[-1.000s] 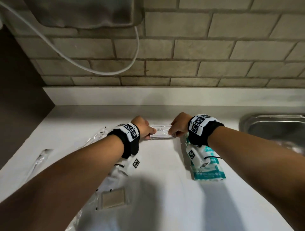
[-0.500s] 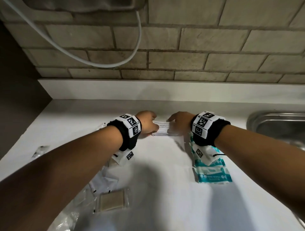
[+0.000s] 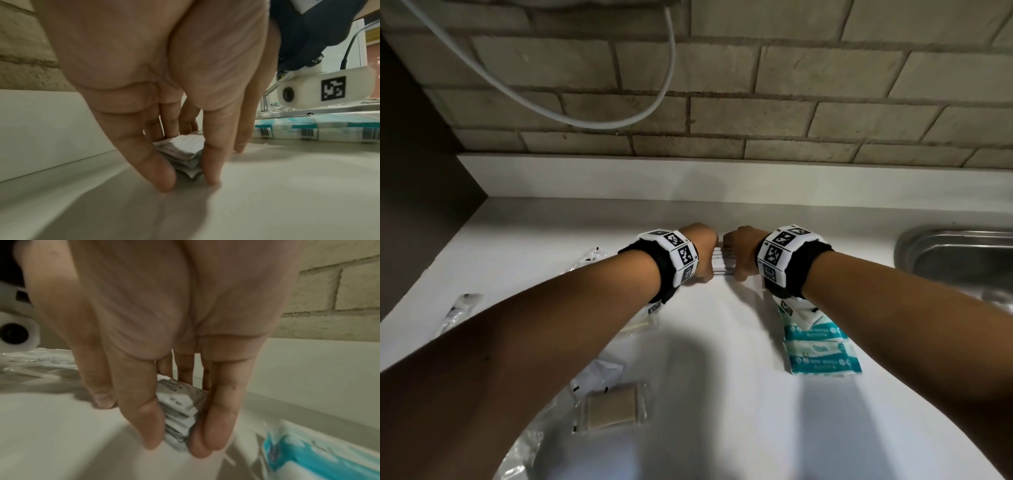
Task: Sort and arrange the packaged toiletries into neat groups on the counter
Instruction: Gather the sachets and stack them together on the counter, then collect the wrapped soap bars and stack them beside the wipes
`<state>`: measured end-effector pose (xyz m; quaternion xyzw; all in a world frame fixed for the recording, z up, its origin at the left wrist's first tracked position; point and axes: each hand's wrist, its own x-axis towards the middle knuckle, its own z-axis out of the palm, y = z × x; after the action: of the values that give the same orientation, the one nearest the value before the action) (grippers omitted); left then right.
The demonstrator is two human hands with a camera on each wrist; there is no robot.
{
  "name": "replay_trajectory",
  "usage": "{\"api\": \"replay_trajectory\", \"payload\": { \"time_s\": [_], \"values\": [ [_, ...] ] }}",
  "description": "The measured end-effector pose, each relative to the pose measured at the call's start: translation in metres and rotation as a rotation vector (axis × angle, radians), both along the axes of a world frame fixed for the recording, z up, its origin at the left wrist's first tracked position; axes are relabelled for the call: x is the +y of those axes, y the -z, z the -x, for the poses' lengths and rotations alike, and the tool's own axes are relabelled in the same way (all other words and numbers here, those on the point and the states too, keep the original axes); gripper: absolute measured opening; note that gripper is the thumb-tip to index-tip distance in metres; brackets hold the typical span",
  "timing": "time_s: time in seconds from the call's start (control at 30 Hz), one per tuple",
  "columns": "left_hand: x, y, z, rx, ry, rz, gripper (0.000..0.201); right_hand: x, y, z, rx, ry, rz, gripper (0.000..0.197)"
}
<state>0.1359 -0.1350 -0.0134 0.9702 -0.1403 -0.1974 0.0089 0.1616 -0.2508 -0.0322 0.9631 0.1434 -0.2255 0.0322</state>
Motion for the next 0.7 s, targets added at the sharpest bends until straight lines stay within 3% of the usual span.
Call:
{"api": "replay_trajectory", "payload": {
  "time_s": [0.13, 0.33, 0.43, 0.5, 0.63, 0.7],
  "values": [
    [0.001, 0.001, -0.004, 0.016, 0.002, -0.010, 0.036, -0.001, 0.001, -0.002, 0.025, -0.005, 0.036, 0.037],
    [0.004, 0.003, -0.003, 0.020, 0.007, 0.012, 0.042, -0.016, 0.039, -0.032, 0.038, -0.020, 0.049, 0.050],
    [0.014, -0.002, 0.003, -0.011, -0.003, 0.066, 0.068, -0.006, 0.004, 0.001, -0.087, -0.054, 0.034, 0.072],
    [0.027, -0.015, 0.010, -0.043, -0.022, 0.103, 0.073, 0.001, -0.018, 0.024, -0.117, -0.082, 0.016, 0.078],
    [0.071, -0.042, 0.037, -0.122, -0.075, 0.189, 0.028, 0.029, -0.061, 0.079, -0.167, -0.200, -0.018, 0.068],
    [0.093, -0.044, 0.058, -0.133, -0.108, 0.186, 0.015, 0.046, -0.064, 0.110, -0.085, -0.316, -0.101, 0.062]
  ]
}}
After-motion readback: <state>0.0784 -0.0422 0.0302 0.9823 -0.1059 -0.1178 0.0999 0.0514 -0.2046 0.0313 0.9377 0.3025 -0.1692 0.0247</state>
